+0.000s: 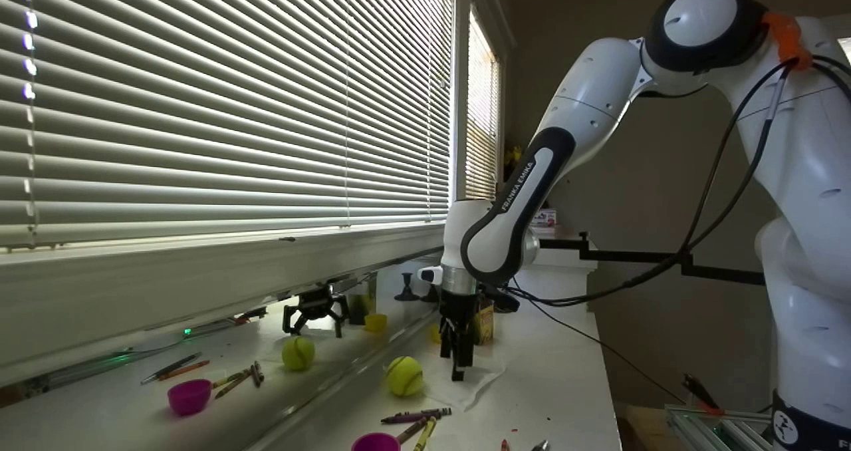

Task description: Move the tissue forward

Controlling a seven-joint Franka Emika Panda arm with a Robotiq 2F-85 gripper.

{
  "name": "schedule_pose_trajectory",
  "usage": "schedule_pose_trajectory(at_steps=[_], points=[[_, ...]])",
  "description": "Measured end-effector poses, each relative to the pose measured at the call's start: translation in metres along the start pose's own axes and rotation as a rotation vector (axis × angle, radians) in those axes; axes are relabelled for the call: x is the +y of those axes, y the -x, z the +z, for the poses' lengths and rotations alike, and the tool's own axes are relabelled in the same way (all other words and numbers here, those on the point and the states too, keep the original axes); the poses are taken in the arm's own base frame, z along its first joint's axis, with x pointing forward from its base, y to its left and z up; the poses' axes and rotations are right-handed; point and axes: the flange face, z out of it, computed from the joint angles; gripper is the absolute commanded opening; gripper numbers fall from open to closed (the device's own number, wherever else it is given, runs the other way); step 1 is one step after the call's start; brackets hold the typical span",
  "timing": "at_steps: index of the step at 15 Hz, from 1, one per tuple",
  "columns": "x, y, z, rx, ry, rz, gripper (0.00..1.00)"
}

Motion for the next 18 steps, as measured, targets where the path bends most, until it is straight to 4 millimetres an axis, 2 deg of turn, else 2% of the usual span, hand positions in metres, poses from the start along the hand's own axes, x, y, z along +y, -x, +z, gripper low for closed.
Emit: schedule_pose_trajectory(at_steps=[10,18], points=[[0.0027,-0.0051,-0.0024,0.02,-0.007,-0.036,0.02],[-0.0047,-0.0058,0.0005,0.016,-0.016,-0.056,0.0]])
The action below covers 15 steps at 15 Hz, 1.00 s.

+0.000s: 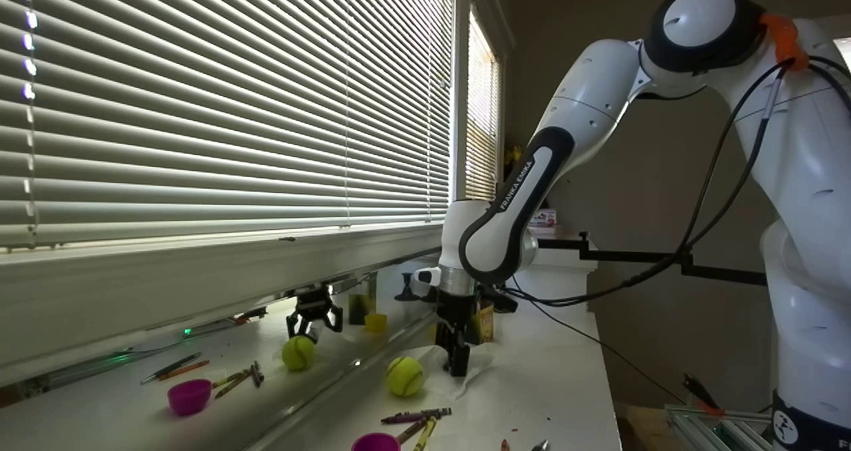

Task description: Move the tissue forward

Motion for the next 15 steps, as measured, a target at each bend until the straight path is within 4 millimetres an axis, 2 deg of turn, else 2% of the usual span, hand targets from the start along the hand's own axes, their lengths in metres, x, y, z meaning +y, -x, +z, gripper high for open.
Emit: schedule_pose_trajectory(at_steps=[6,15], points=[[0.005,0.001,-0.007,0.001,0.017,-0.002,0.0],[0.011,0.006,-0.033,-0.044,0.11,0.037,0.0]])
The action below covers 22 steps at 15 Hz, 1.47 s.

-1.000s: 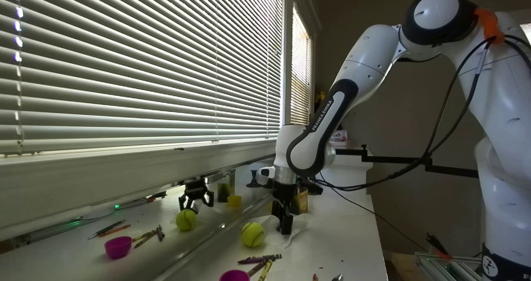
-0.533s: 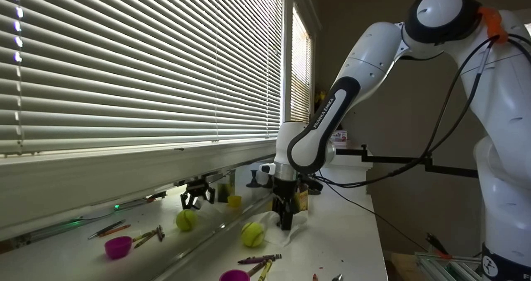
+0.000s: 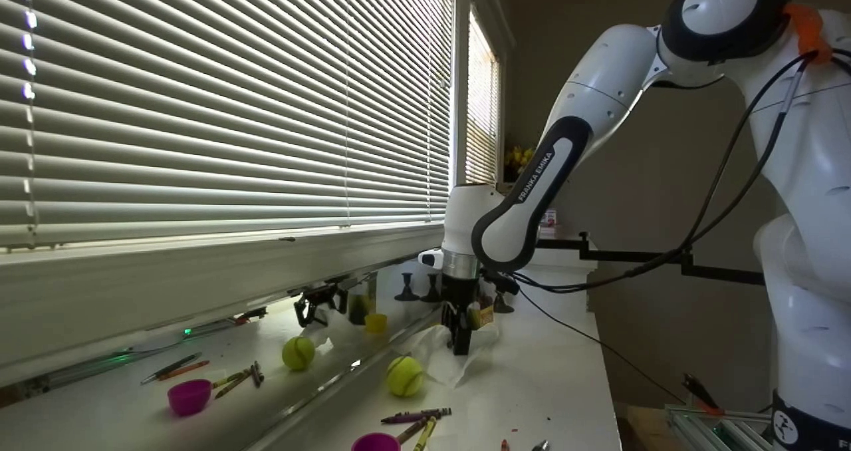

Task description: Move the tissue forward

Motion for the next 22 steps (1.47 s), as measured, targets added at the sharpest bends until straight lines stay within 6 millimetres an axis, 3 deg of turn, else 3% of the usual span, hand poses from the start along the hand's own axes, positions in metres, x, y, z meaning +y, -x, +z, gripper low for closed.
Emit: schedule_pose_trajectory(at_steps=[7,12,19,22], points=[[-0.027,0.021,-0.003,-0.313,-0.073,-0.058,0.0],[-0.034,0.017,-0.016,-0.398,-0.107,-0.093,0.0],[-0.044,0.032,0.006,-0.636,-0.178,-0.149,0.0],[-0.043,0.03,0.019,-0.726,-0.157,-0.193,0.0]])
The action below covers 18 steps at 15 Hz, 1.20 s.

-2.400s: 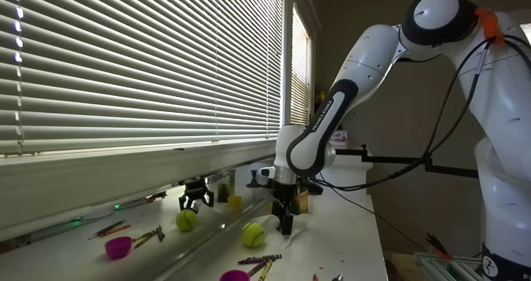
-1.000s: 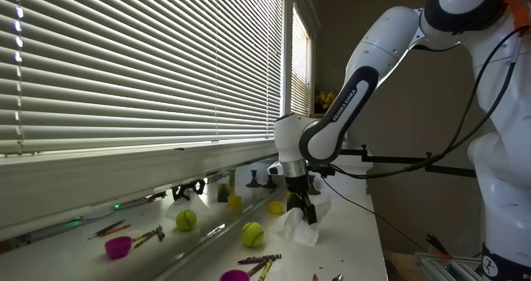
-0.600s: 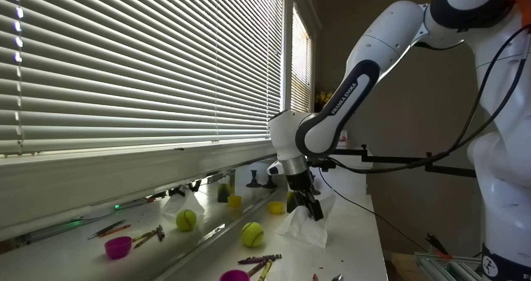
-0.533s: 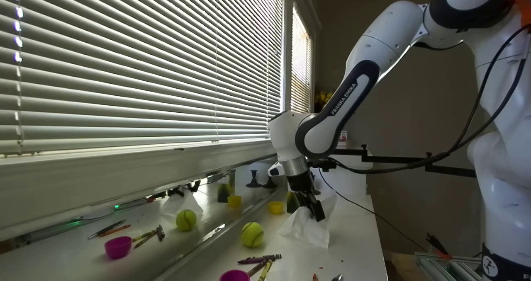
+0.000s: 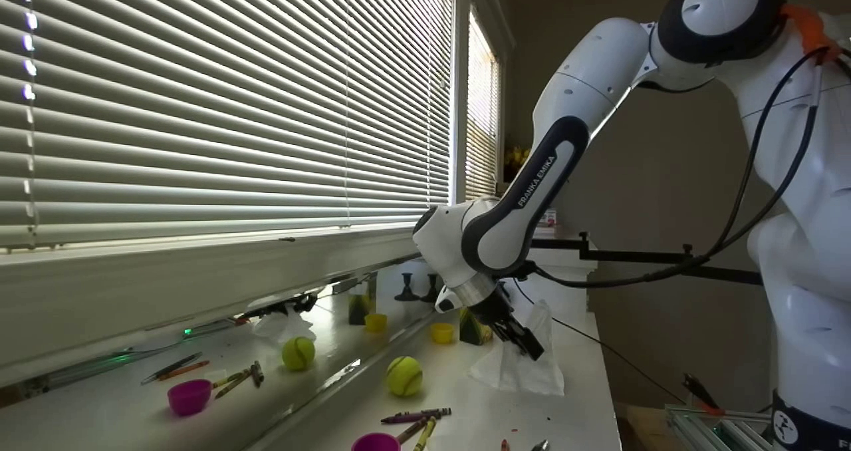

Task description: Move the tissue forward

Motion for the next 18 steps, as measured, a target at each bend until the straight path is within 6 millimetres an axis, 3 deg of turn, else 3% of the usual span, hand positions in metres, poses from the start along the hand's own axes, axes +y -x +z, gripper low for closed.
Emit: schedule_pose_trajectory(at_steps=[5,10,15,16,18], points=[[0.007,-0.027,0.01,-0.08,0.108,0.064,0.0],[0.001,-0.053,0.011,-0.087,0.2,0.161,0.0],[0.0,-0.061,0.003,-0.042,0.223,0.21,0.0],[0.0,-0.062,0.001,-0.03,0.225,0.21,0.25],[0.001,-0.063,0.0,-0.009,0.227,0.211,0.32]])
